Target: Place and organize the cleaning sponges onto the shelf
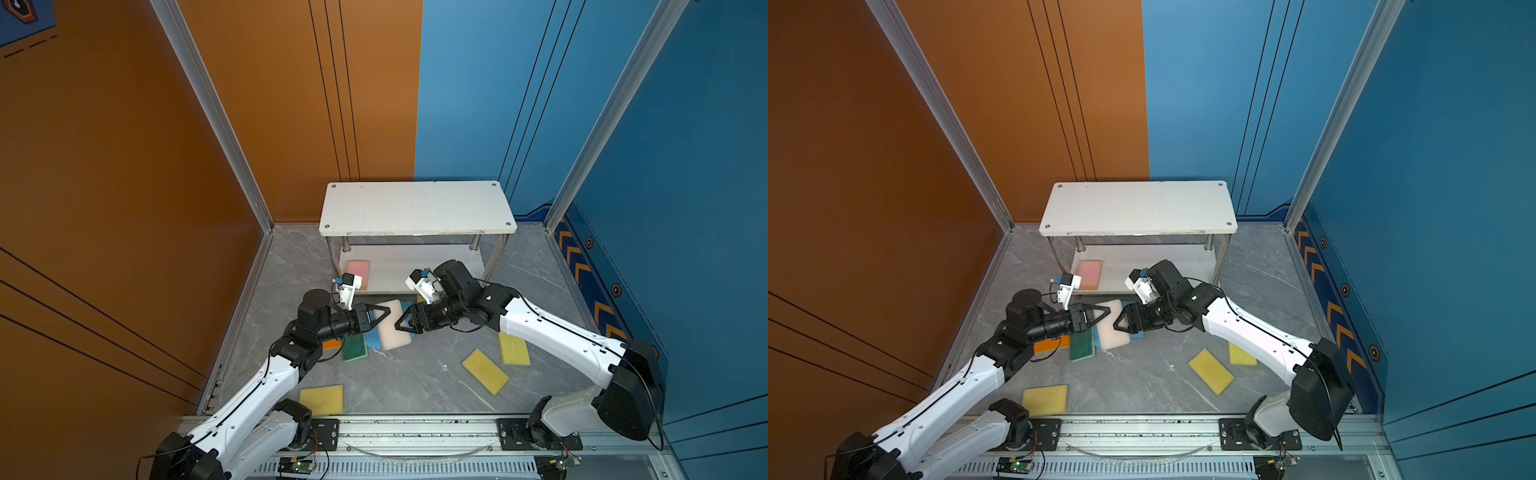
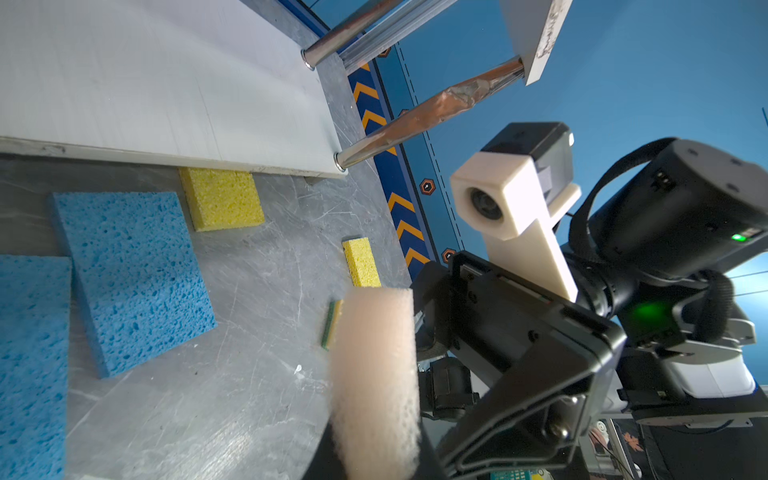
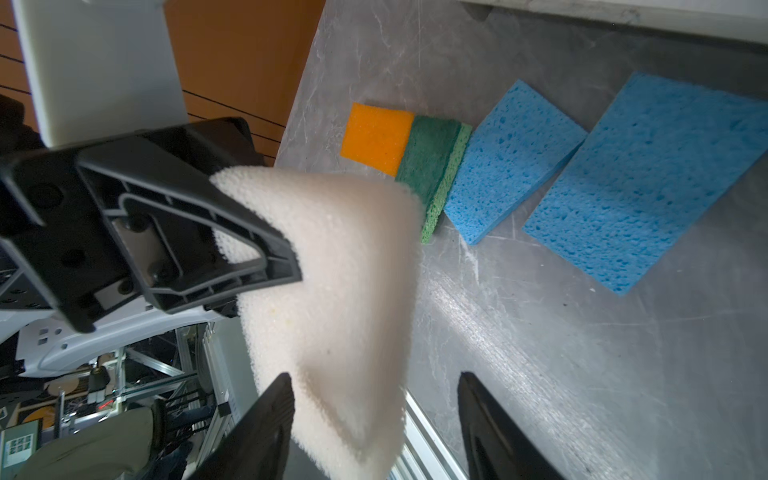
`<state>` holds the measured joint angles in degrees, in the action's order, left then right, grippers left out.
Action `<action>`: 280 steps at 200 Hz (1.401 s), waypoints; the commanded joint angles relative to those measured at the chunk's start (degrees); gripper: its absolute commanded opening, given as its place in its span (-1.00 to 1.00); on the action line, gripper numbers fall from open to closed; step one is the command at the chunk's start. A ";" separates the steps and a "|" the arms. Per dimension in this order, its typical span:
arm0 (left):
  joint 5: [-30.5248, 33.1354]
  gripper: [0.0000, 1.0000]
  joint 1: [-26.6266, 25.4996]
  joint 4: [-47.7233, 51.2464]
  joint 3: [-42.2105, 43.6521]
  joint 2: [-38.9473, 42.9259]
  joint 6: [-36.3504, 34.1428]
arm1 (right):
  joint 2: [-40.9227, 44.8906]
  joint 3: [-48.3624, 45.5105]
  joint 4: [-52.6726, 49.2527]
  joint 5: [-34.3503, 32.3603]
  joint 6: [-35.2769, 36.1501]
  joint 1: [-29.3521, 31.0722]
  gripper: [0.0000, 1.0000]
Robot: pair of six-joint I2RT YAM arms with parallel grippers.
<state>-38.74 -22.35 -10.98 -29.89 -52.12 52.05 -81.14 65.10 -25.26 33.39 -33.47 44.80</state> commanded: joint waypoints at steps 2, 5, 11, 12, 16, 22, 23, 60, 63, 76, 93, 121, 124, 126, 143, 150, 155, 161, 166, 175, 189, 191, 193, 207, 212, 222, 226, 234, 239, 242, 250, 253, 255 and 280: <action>2.34 -0.70 1.64 -6.14 1.87 0.55 4.32 | 3.72 -4.68 7.53 -5.79 -8.46 0.55 0.39; 2.34 -0.70 1.81 -6.66 2.06 0.44 4.72 | 3.84 -4.98 7.70 -5.98 -8.81 0.68 0.42; 2.28 -0.70 2.05 -7.70 2.37 0.26 5.37 | 4.05 -5.13 7.82 -6.07 -9.10 0.90 0.44; 2.27 -0.70 2.09 -7.81 2.37 0.17 5.44 | 4.06 -5.15 7.84 -6.06 -9.13 0.95 0.44; 2.12 -0.70 2.13 -8.26 2.46 0.09 5.86 | 4.00 -5.14 7.83 -5.99 -9.10 1.21 0.45; 1.88 -0.70 2.22 -8.59 2.47 -0.31 6.11 | 3.79 -5.01 7.77 -5.81 -9.09 1.49 0.45; 1.85 -0.70 2.22 -8.60 2.47 -0.29 6.12 | 3.75 -4.95 7.77 -5.80 -9.08 1.50 0.46; 0.95 -0.70 2.78 -8.59 2.69 -0.58 6.13 | 2.46 -3.69 9.87 -5.12 -10.27 3.25 0.46; 0.93 -0.70 2.83 -8.61 2.68 -0.46 6.09 | 2.33 -3.55 10.12 -5.01 -10.54 3.42 0.45; 0.90 -0.70 3.10 -8.58 2.84 -0.26 6.00 | 1.76 -3.18 10.60 -5.09 -11.06 4.01 0.43; 0.62 -0.70 3.78 -8.62 3.08 0.06 6.04 | 1.26 -2.63 9.95 -5.90 -11.26 4.53 0.39; -0.30 -0.70 5.36 -8.53 3.57 0.68 6.03 | 1.80 -2.53 7.49 -8.22 -10.93 4.65 0.29; -0.33 -0.70 5.58 -8.53 3.70 0.81 6.00 | 1.87 -2.58 7.40 -8.29 -10.90 4.62 0.28; -0.36 -0.70 5.68 -8.55 3.81 0.84 5.99 | 1.98 -2.67 7.41 -8.37 -10.91 4.60 0.27; -0.72 -0.70 6.34 -8.55 4.18 1.10 6.21 | 2.43 -2.83 7.18 -8.73 -11.05 4.68 0.21; -0.85 -0.70 6.28 -8.53 4.22 1.05 6.22 | 2.52 -2.86 7.23 -8.78 -11.00 4.65 0.19; -0.96 -0.70 6.33 -8.53 4.23 1.00 6.22 | 2.41 -2.80 7.22 -8.78 -11.03 4.65 0.19; -1.11 -0.70 6.27 -8.53 4.22 1.03 6.21 | 2.41 -2.64 7.23 -8.78 -10.93 4.74 0.18; -1.12 -0.70 6.32 -8.53 4.23 1.04 6.21 | 2.25 -2.42 7.22 -8.78 -10.93 4.69 0.18; -1.17 -0.70 6.27 -8.53 4.22 1.05 6.19 | 1.92 -2.11 7.20 -8.77 -10.99 4.89 0.17; -1.16 -0.69 6.30 -8.54 4.16 1.08 6.28 | 1.53 -1.54 7.23 -9.06 -10.87 5.04 0.14; -1.21 -0.70 6.27 -8.53 4.14 1.08 6.28 | 1.47 -1.46 7.24 -9.16 -10.90 5.04 0.13; -1.24 -0.70 6.27 -8.53 4.18 1.13 6.30 | 1.42 -1.33 7.24 -9.20 -10.91 5.10 0.13; -1.25 -0.69 6.33 -8.53 4.22 1.13 6.22 | 1.00 -0.95 7.22 -9.35 -10.86 5.29 0.09; -1.27 -0.70 6.28 -8.53 4.16 1.16 6.30 | 0.92 -0.76 7.24 -9.39 -10.90 5.28 0.07; -1.16 -0.70 6.30 -8.53 4.28 1.25 6.28 | 0.81 -0.63 7.23 -9.63 -10.86 5.44 0.02; -1.17 -0.69 6.28 -8.53 4.35 1.31 6.26 | 0.81 -0.55 7.18 -9.65 -10.90 5.47 -0.01; -1.16 -0.69 6.31 -8.53 4.34 1.39 6.28 | 0.72 -0.43 7.17 -9.66 -10.84 5.56 -0.04; -1.16 -0.69 6.32 -8.57 4.48 1.39 6.26 | 0.65 -0.41 7.16 -9.61 -10.96 5.63 -0.05; -1.15 -0.70 6.29 -8.53 4.47 1.39 6.30 | 0.59 -0.41 7.23 -9.57 -10.98 5.65 -0.05; -1.22 -0.70 6.27 -8.53 4.44 1.35 6.25 | 0.55 -0.34 7.19 -9.41 -11.00 5.63 -0.08; -1.12 -0.70 6.27 -8.53 4.43 1.36 6.27 | 0.43 -0.36 7.22 -9.35 -11.00 5.73 -0.09; -1.11 -0.70 6.29 -8.55 4.47 1.37 6.30 | 0.45 -0.27 7.17 -9.32 -11.00 5.69 -0.10; -1.11 -0.70 6.30 -8.53 4.48 1.40 6.26 | 0.11 -0.33 7.20 -9.13 -11.11 5.98 -0.15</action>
<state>-38.65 -16.45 -18.61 -26.28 -51.51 58.19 -80.16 63.33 -17.17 25.17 -44.03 50.22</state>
